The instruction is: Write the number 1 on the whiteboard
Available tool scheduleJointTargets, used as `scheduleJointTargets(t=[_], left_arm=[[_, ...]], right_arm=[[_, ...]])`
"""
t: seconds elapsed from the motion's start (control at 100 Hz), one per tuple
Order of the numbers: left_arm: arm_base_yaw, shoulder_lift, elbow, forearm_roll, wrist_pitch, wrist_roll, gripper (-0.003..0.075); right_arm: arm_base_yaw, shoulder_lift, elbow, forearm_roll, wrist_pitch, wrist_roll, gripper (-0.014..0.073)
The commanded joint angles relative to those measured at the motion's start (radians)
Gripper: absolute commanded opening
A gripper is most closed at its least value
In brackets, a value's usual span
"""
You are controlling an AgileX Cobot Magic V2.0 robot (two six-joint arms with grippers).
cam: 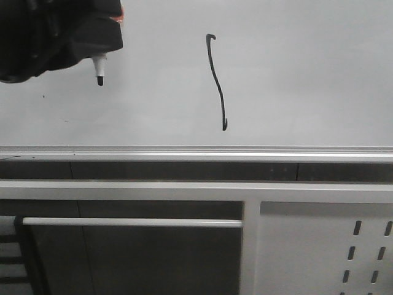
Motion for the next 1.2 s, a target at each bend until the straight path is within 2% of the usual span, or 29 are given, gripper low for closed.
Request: scheduleJointTargets(t=[0.0, 0.16, 0.27, 0.46, 0.58, 0.69, 1.19], left_arm=[[0.002, 0.016, -0.035, 0.034, -0.119, -0.028, -0.0018], [0.002, 0.07, -0.037, 0.119, -0.157, -0.028, -0.0018], [0.002, 0.1, -0.037, 0.121, -0.166, -0.028, -0.0018], [0.002, 0.122, -0.037, 0.11, -0.188, -0.033, -0.0018], [0.01, 0.122, -0.042, 0.083, -0.188, -0.08, -0.0018], [0.018, 0.122, -0.059, 0.037, -0.188, -0.08, -0.0018], [0.024, 0.195, -0.097, 0.0, -0.148, -0.08, -0.0018]], right_arm=[[-0.008, 0.005, -0.024, -0.012, -0.025, -0.013, -0.0062], [-0.008, 0.005, -0.024, -0.006, -0.025, -0.013, -0.0062], [-0.008, 0.005, -0.024, -0.003, -0.023, -0.013, -0.0062], [-0.008, 0.005, -0.024, 0.0, -0.012, -0.013, -0.0062], [-0.008, 0.005, -0.024, 0.006, -0.012, -0.013, -0.0062], [-0.008, 0.005, -0.024, 0.007, -0.01, -0.013, -0.0062], [-0.008, 0.005, -0.024, 0.025, -0.002, -0.013, -0.0062]])
